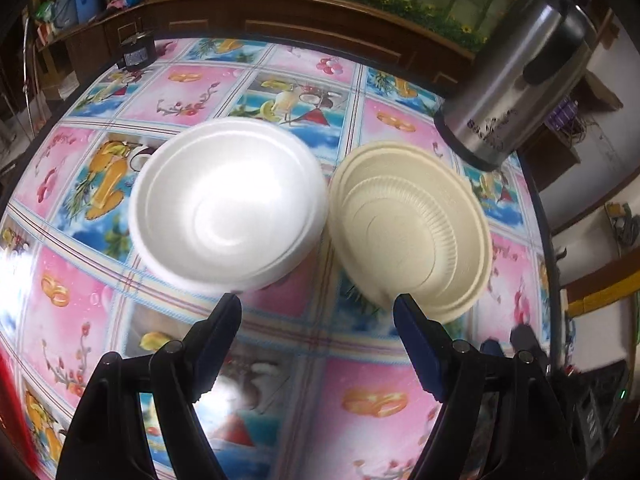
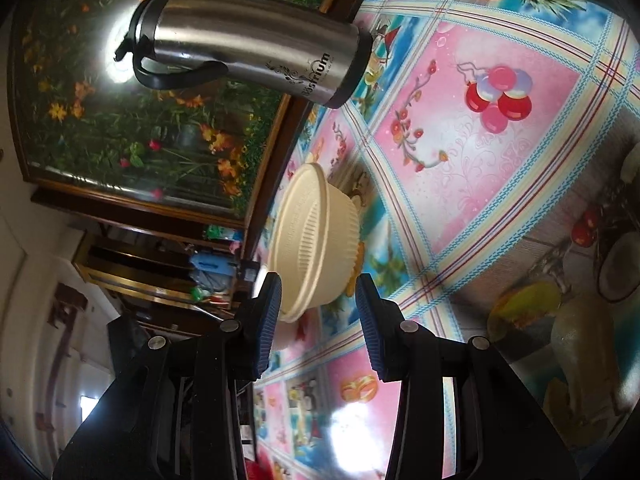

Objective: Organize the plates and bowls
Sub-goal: 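Close the left gripper on the tan ribbed bowl rim, then lift the tan ribbed bowl off the table with the left gripper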

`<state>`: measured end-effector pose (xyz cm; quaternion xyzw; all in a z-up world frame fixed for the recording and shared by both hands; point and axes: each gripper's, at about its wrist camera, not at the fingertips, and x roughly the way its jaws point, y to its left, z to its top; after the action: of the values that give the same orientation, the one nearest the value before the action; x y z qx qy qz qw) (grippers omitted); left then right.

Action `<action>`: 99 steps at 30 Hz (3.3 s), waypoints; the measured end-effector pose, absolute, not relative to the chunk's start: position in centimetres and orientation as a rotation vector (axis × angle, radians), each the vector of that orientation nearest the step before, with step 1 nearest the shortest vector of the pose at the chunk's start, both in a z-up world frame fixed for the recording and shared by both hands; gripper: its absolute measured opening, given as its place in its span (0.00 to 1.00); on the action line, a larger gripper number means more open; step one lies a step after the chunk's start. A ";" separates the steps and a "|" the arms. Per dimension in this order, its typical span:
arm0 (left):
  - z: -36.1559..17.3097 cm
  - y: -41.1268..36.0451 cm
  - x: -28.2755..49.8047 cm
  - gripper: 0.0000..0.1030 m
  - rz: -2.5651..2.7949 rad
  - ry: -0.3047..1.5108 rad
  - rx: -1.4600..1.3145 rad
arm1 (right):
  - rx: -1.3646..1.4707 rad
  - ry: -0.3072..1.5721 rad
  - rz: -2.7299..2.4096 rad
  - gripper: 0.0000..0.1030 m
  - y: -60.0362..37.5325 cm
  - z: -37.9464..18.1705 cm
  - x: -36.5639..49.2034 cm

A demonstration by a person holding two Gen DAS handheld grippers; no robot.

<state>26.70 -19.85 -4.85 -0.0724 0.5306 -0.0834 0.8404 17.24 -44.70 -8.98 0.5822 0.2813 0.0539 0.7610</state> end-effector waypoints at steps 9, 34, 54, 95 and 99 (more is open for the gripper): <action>-5.7 -21.8 28.6 0.76 -0.196 1.172 -0.229 | 1.335 0.573 0.139 0.42 -45.3 -8.8 16.5; -7.8 -22.1 28.5 0.14 -0.249 1.231 -0.242 | 1.300 0.621 0.053 0.47 -45.2 -8.9 16.8; -8.1 -21.9 25.5 0.14 -0.284 1.234 -0.155 | 1.098 0.719 -0.111 0.23 -44.8 -8.3 17.9; -5.6 -12.7 14.9 0.15 -0.224 1.016 -0.005 | 1.044 0.828 0.104 0.11 -35.2 -8.3 13.2; -4.4 -10.9 12.8 0.15 -0.208 0.954 0.008 | 1.002 0.813 0.128 0.11 -33.1 -6.8 11.7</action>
<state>12.78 -10.89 -4.40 0.0041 0.4584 -0.1000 0.8831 11.71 -33.14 -6.81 0.4667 0.3787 0.0594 0.7970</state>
